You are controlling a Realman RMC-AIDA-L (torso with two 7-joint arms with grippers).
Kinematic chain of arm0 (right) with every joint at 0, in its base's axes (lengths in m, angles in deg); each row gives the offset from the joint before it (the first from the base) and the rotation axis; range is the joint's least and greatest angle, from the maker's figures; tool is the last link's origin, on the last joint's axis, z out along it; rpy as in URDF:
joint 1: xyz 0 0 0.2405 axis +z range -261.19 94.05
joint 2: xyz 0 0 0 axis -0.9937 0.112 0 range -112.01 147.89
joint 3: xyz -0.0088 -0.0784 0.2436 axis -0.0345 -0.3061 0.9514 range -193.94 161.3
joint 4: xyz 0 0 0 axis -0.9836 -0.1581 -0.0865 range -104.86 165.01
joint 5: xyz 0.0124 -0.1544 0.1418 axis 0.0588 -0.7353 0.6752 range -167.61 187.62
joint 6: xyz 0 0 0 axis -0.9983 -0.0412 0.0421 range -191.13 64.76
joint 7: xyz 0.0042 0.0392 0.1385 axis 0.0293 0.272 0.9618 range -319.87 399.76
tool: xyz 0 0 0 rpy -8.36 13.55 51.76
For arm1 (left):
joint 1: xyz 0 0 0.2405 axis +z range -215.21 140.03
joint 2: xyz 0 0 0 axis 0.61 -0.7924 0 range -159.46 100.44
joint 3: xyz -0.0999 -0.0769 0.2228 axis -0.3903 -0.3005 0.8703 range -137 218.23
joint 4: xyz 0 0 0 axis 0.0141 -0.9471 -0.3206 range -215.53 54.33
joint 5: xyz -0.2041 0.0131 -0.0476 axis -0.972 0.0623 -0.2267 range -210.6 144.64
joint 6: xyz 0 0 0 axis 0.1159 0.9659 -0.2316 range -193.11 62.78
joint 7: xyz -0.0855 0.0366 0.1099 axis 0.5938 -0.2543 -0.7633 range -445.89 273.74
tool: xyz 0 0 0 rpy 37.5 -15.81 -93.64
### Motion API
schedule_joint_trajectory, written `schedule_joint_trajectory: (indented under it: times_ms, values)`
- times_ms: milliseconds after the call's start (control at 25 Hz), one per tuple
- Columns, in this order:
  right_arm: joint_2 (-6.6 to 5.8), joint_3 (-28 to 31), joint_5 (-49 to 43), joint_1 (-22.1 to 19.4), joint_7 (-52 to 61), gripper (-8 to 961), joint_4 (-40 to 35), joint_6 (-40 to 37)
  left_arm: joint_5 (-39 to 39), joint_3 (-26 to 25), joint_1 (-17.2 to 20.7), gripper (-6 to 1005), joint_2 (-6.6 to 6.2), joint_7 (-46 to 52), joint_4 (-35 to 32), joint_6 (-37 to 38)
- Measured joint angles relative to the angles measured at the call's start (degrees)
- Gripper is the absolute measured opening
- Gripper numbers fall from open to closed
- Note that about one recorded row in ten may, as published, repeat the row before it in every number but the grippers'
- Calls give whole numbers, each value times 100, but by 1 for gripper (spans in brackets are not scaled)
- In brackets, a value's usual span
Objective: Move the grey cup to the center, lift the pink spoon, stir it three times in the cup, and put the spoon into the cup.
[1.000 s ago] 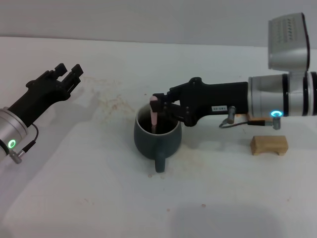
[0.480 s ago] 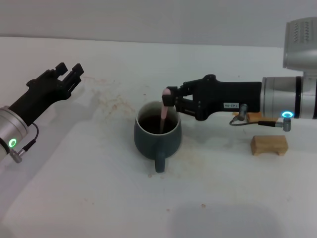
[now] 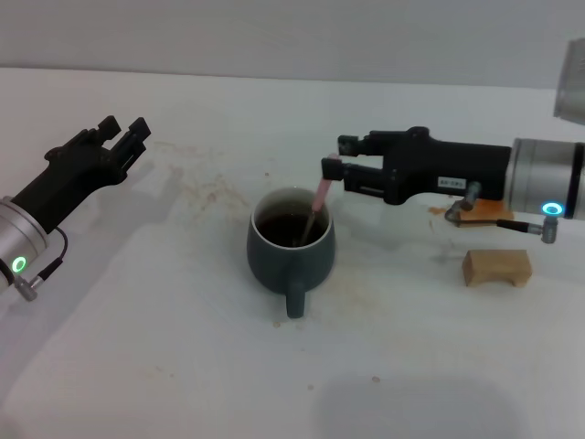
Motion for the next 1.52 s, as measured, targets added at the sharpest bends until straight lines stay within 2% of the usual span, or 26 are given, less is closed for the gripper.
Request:
schedule_joint_trajectory:
  times_ms: [120, 320, 600, 680, 800, 840, 880, 920, 960, 1000, 1120, 1200, 1240, 1360, 1440, 1520]
  values:
    - [0, 238, 2, -84, -41, 434, -29, 1, -13, -3, 1, 506, -2, -13, 7, 1]
    - [0, 818, 5, -321, -190, 434, -189, 2, -28, -72, 9, 506, -11, -28, 10, 47]
    - [4, 2188, 290, -743, -902, 434, -214, 18, -35, -435, 161, 506, -47, -94, 10, 429]
    - [9, 2557, 760, -923, -1404, 434, -61, 24, -34, -688, 280, 506, -52, -233, 11, 727]
    - [14, 2931, 1758, -1183, -2446, 434, 339, 7, -34, -688, 280, 506, -52, -233, 11, 727]
    - [15, 2983, 2173, -1264, -2917, 434, 504, -24, -37, -1179, 485, 506, -11, -509, 11, 1183]
    - [15, 3023, 2593, -1338, -3354, 434, 684, -49, -37, -1179, 485, 506, -11, -509, 11, 1183]
    - [17, 3036, 2939, -1394, -3713, 434, 854, -69, -38, -1651, 667, 507, 41, -708, 15, 1548]
    - [20, 3036, 3328, -1443, -4118, 434, 1033, -95, -37, -1909, 757, 507, 64, -789, 28, 1723]
    - [21, 3042, 3687, -1483, -4499, 434, 1212, -109, -37, -1909, 757, 507, 64, -789, 28, 1723]
    - [24, 3105, 4662, -1514, -5539, 434, 1756, -136, -37, -2503, 1007, 507, 164, -1033, 151, 1986]
    - [25, 3177, 5287, -1496, -6106, 434, 2111, -162, -37, -2669, 1074, 507, 203, -1130, 214, 2022]
    - [25, 3193, 5526, -1487, -6314, 434, 2233, -171, -36, -2842, 1160, 507, 252, -1237, 277, 2036]
    - [26, 3212, 5922, -1472, -6604, 434, 2452, -165, -36, -2932, 1188, 507, 288, -1276, 289, 2038]
    - [25, 3221, 5990, -1472, -6633, 434, 2495, -147, -35, -3298, 1223, 507, 412, -1388, 297, 2019]
    - [26, 3227, 6005, -1474, -6639, 434, 2529, -145, -35, -3347, 1220, 507, 424, -1431, 296, 2017]
